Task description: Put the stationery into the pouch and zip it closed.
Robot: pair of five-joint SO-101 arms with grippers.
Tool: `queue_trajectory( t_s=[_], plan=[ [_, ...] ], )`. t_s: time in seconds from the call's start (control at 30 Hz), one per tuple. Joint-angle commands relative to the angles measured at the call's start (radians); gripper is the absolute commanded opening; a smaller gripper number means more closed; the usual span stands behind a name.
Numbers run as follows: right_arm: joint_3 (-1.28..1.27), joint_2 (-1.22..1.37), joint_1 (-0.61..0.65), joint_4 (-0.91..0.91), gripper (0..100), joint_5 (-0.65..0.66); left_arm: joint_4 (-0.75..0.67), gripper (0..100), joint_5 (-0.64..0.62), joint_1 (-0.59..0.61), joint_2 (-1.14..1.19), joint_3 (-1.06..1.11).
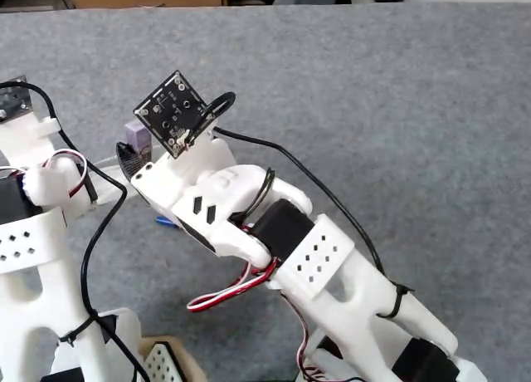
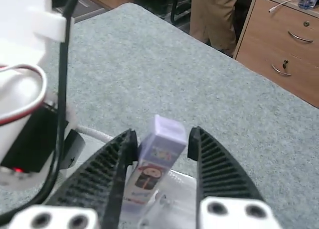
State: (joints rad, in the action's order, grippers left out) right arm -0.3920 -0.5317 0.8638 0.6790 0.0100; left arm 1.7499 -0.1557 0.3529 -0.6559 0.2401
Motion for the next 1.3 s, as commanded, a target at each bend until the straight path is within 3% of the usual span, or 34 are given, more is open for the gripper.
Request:
queue_trajectory(
  t_s=[0.0, 0.3, 0.77, 1.0, 1.27],
  plan=[
    [0.021, -0.024, -0.014, 0.012, 16.9, 0.011, 0.000, 3, -0.006, 0.008, 0.000, -0.012],
    [0.157, -0.016, 0.012, 0.135, 17.5, 0.218, -0.014, 3, -0.006, 0.008, -0.002, -0.010],
    [0.170, -0.041, -0.005, 0.189, 17.5, 0.221, -0.011, 3, -0.008, 0.010, 0.000, -0.019],
    [0.232, -0.136, -0.195, 0.368, 17.1, 0.221, 0.011, 3, -0.009, 0.012, -0.006, -0.077],
    [0.124, -0.156, -0.422, 0.500, 17.1, 0.218, 0.014, 3, -0.133, 0.093, -0.006, -0.125]
  ],
)
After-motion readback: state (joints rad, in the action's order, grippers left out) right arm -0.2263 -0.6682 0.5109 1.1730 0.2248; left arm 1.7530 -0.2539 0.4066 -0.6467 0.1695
